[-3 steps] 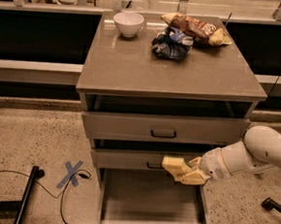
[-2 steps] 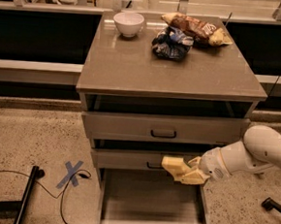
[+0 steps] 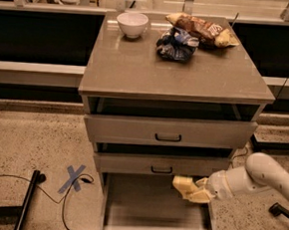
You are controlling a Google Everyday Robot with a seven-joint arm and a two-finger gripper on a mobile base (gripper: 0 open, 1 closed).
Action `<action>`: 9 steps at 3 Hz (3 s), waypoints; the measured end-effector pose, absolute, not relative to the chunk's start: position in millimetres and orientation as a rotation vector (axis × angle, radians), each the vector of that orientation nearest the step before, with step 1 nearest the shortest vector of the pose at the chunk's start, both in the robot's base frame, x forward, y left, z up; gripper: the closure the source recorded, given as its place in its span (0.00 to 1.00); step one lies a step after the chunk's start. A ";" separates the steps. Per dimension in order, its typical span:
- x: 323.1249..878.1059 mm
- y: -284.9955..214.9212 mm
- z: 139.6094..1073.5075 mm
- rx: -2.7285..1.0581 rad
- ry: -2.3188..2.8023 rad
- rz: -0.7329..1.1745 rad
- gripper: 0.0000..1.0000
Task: Place sponge into bottom drawer
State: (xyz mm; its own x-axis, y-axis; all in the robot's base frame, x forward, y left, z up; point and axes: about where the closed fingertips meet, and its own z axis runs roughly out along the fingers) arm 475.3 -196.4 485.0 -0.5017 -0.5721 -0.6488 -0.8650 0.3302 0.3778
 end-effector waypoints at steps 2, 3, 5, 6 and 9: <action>467.2 -207.7 357.1 -1.251 2.172 1.097 1.00; 465.6 -213.4 313.1 -1.057 2.248 1.177 1.00; 477.7 -197.5 294.9 -1.040 2.233 1.167 1.00; 505.2 -186.6 272.8 -0.936 2.196 1.108 1.00; 542.7 -178.3 213.5 -1.007 2.401 1.024 0.50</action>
Offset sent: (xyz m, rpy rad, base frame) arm -0.0084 -0.0184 -0.1864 0.0848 0.0625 -0.0124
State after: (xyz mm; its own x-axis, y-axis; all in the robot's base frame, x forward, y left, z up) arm 542.7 -178.3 213.5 -0.6901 -0.4763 -0.5449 -0.7230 0.4883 0.4888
